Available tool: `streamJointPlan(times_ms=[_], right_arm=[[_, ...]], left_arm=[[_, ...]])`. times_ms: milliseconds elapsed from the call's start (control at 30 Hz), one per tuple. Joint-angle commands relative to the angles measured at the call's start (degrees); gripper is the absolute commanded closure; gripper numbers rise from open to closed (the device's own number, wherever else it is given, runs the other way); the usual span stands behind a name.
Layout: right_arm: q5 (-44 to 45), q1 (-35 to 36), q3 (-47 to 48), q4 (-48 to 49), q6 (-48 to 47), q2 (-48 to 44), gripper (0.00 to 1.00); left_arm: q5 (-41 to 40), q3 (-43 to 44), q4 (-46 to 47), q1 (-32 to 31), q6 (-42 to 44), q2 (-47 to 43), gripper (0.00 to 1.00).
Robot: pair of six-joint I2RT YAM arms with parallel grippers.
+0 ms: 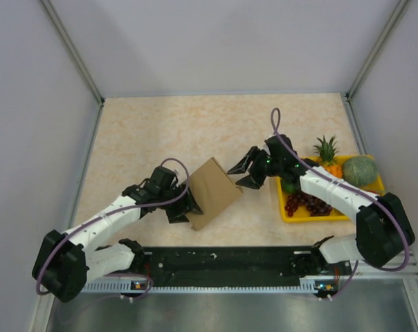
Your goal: Fold the paper box
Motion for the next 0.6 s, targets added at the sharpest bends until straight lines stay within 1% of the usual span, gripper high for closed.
streamJointPlan(times_ms=[0, 133, 267, 300, 367, 400, 433, 500, 567], right_arm=[[-7.79, 9.67, 3.01, 1.17, -14.23, 3.01, 0.45], [-6.81, 12.67, 1.87, 3.81, -23.75, 3.27, 0.45], [-7.17, 13.55, 1.25, 3.81, -32.71, 2.22, 0.52], [-6.64, 13.99, 1.69, 2.94, -36.82, 1.44, 0.53], [-4.89, 16.44, 2.04, 2.32, -40.54, 0.73, 0.53], [-3.49, 17.50, 2.65, 1.88, -43.08, 0.20, 0.52], [-0.52, 19.42, 3.18, 0.40, -44.23, 0.11, 0.51], [2.05, 21.71, 5.37, -1.19, -46.08, 0.72, 0.50], [8.63, 24.34, 7.40, -5.57, -46.09, 1.51, 0.50]], left_arm=[[4.19, 1.21, 22.13, -1.02, 1.23, 0.90, 0.35], [3.93, 0.86, 23.10, -0.93, 3.43, 3.10, 0.36], [3.05, -0.20, 24.50, -0.93, 6.06, 3.28, 0.36], [3.05, -0.98, 25.03, -0.93, 6.42, 3.19, 0.37], [2.78, -1.86, 27.48, -1.02, 7.82, 3.28, 0.37], [2.87, -2.39, 28.10, -0.93, 8.18, 3.54, 0.37], [2.87, -3.27, 29.07, -1.02, 8.53, 3.55, 0.37], [2.87, -4.59, 32.23, -1.10, 9.23, 3.63, 0.38], [2.96, -6.61, 34.17, -1.10, 8.97, 3.55, 0.39]])
